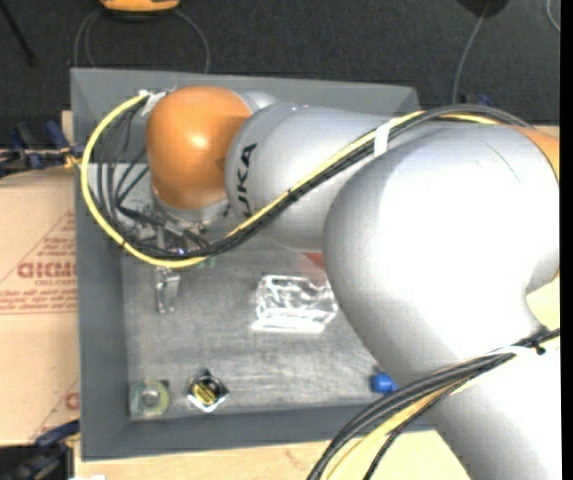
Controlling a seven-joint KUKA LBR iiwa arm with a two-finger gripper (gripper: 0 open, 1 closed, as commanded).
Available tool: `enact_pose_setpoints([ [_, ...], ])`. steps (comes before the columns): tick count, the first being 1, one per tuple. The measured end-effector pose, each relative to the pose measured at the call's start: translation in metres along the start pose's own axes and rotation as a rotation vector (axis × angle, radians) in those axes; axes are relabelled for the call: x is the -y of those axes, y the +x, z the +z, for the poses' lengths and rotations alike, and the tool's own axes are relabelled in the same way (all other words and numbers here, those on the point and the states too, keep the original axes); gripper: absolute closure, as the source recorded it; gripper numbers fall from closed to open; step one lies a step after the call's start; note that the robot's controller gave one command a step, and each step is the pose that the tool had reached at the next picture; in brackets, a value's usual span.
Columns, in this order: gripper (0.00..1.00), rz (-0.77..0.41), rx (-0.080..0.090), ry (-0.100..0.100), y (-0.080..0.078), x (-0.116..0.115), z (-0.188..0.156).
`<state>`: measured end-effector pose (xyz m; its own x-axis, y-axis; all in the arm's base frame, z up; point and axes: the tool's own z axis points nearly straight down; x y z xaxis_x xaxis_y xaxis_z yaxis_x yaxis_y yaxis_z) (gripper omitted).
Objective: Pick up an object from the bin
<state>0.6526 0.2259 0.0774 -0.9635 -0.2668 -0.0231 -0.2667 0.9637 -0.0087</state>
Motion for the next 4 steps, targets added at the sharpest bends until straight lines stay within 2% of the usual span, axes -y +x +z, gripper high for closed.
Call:
enact_pose_setpoints([
  [1,0.0,0.005,-0.007,-0.007,-0.004,0.003,-0.004],
  [2,0.0,0.305,-0.015,-0.019,-0.003,0.0,0.0],
  [3,0.0,0.648,-0.02,-0.014,-0.006,-0.017,-0.001],
  [4,1.0,0.656,-0.006,-0.008,-0.008,-0.009,0.0],
])
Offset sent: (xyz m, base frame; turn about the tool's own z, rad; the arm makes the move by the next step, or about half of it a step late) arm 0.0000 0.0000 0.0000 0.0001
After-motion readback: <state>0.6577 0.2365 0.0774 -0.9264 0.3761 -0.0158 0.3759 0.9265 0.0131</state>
